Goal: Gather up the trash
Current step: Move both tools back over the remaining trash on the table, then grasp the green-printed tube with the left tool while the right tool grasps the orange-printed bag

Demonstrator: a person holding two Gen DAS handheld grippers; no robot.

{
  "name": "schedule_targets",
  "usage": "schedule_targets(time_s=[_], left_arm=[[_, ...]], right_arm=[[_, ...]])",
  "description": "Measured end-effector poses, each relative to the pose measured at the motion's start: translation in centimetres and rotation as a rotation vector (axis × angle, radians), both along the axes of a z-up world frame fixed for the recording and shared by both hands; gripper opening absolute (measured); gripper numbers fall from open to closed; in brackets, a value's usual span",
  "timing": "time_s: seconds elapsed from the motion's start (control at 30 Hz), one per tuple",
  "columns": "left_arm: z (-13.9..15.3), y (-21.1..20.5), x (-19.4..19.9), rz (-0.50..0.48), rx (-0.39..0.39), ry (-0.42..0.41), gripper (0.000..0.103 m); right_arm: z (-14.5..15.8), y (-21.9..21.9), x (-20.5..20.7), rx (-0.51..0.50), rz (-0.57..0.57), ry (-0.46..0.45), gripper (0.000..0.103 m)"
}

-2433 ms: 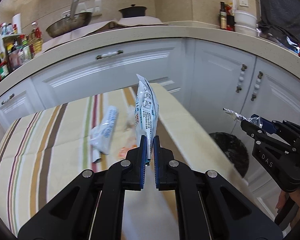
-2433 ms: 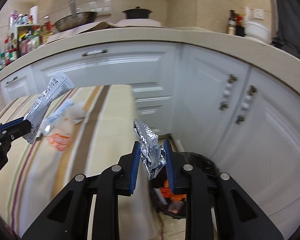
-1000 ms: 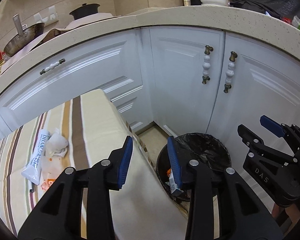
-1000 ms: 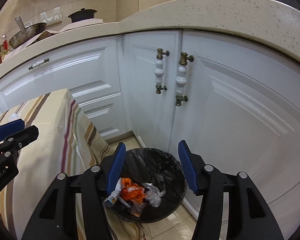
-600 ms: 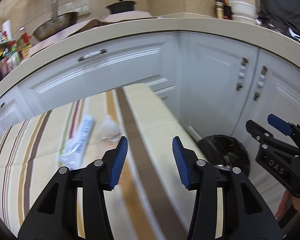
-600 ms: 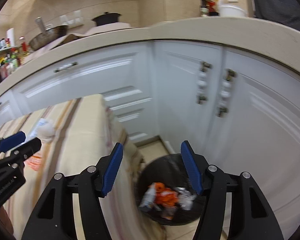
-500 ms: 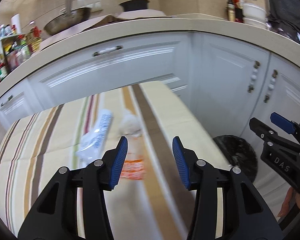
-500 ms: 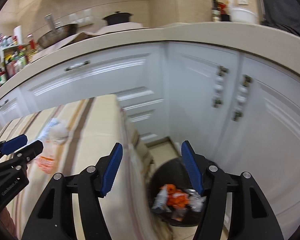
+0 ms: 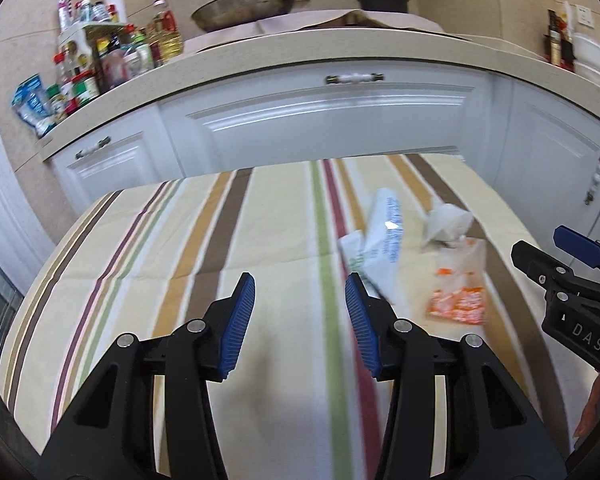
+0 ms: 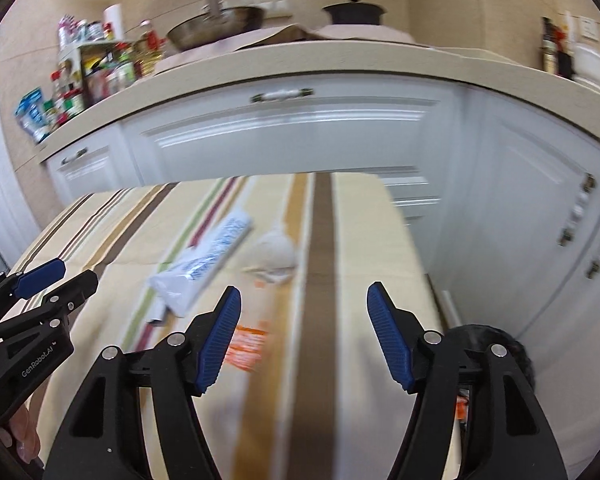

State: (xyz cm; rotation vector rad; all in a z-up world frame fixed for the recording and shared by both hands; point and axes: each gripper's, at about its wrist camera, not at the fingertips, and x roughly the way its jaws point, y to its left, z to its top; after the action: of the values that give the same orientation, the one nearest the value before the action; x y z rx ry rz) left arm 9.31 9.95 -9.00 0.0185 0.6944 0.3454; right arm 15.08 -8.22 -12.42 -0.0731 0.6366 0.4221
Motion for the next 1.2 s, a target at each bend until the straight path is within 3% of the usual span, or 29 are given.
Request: schedule_targets(time_s=[0.23, 0.5, 0.67, 0.7, 0.73, 1.2], left_arm=[[-0.8, 2.6, -0.4, 0.042, -0.029, 0.009, 0.046], [-1.8, 2.9, 0.5, 0.035, -0.057, 0.028, 0.047], [-2.4, 2.4, 1.2, 0.020, -0.062, 0.040, 0.048], [-2.4, 2.4, 1.3, 0.018, -0.064, 0.042, 0.052], [-2.5, 2.2, 1.5, 0.017, -0.066, 0.043, 0.056], [-4.2, -0.5, 3.9, -0.034, -0.092, 0.091, 0.058]], right_arm=[[-1.4, 3.2, 1.3, -0.029, 0.029, 0.060, 0.069], [-3.3, 4.4, 3.1, -0.070, 0.022, 0.137, 0.070], [-3.5, 4.3, 3.4, -0.057, 0.034, 0.162, 0.050], [-3.5, 4.3, 3.4, -0.054, 0.039, 0.165, 0.045], [-3.5, 4.2, 3.3, -0.048, 0.045, 0.164, 0.044], [-1.8, 0.5, 2.4, -0.052, 0.000, 0.087, 0.042]])
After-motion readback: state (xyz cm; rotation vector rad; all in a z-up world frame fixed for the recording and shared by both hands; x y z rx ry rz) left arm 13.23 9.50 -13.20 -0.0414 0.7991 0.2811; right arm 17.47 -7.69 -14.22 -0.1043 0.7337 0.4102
